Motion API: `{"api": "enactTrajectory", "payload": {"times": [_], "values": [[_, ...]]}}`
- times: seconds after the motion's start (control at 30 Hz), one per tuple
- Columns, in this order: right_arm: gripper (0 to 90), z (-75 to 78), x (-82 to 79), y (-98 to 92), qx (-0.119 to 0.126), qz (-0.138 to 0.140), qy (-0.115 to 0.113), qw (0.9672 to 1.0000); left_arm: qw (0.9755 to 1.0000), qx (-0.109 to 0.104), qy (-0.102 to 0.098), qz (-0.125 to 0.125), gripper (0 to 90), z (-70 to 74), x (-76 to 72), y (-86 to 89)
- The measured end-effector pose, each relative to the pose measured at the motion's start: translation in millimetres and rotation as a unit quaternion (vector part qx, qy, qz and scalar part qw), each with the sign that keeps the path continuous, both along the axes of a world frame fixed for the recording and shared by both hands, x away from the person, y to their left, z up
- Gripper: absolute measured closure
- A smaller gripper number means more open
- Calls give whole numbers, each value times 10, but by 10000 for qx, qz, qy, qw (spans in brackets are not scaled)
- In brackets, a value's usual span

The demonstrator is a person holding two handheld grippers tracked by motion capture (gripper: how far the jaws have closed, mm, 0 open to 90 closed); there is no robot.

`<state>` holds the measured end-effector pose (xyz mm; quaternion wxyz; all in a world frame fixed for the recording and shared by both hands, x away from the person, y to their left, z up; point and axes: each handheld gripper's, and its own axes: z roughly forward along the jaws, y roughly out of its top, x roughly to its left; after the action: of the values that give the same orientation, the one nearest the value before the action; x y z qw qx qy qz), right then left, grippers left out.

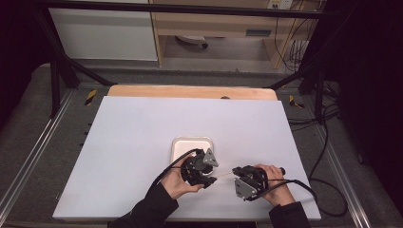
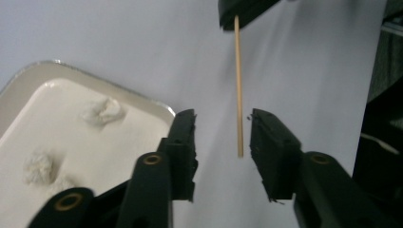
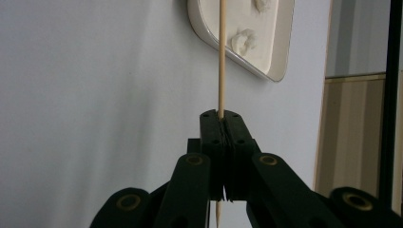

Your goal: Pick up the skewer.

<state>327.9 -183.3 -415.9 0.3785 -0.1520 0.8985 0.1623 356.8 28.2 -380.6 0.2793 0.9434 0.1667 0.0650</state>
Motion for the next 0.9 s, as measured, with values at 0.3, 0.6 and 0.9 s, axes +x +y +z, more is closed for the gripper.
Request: {"api": "enactTrajectory", "payload": {"times": [0.3, 0.6, 0.9], "values": [[890, 13, 6, 76, -260, 67, -97, 9996, 9983, 567, 100, -68, 432, 6, 46, -166], [890, 23, 32, 101, -443, 47, -172, 9989, 9874, 1123, -1098, -215, 628, -92, -90, -404], [890, 27, 34, 103, -382, 20, -223, 9990, 9892, 817, -1198, -191, 789, -127, -117, -411]]}}
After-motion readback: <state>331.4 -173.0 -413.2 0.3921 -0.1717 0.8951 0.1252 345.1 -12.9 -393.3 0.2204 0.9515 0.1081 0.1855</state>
